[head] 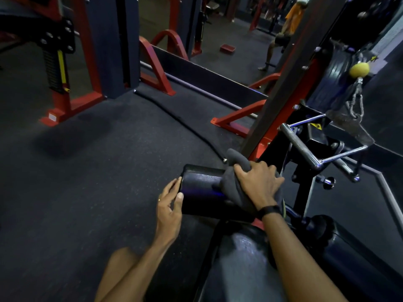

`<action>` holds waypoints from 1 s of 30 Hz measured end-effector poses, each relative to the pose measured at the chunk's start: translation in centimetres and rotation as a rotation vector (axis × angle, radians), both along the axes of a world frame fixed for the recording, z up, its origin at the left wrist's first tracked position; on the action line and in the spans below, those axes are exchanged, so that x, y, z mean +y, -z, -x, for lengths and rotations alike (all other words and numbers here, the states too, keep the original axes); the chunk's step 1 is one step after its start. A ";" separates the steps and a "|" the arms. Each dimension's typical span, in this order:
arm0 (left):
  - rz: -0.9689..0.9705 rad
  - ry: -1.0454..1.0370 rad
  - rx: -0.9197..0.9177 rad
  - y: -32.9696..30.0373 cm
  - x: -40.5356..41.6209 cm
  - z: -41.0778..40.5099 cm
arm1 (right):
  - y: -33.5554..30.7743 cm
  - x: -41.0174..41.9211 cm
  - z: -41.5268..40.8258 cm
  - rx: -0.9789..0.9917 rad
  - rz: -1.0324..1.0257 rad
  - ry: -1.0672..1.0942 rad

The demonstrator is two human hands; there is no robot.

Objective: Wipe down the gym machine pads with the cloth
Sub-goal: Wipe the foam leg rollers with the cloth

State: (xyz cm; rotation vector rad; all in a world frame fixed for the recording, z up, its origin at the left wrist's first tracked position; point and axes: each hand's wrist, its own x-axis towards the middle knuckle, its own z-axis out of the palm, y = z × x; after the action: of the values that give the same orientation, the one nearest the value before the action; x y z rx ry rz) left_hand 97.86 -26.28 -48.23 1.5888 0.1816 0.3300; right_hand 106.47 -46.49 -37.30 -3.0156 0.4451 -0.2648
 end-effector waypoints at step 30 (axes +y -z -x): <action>-0.121 -0.089 0.348 -2.6 -1.4 -5.6 | -0.9 1.7 -0.8 -0.011 0.083 -0.078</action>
State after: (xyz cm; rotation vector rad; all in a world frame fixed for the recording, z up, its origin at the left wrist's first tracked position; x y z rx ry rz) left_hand 103.49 -27.68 -45.63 1.7537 0.5093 0.1316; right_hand 107.28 -44.78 -36.39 -3.1019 0.3222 -0.3009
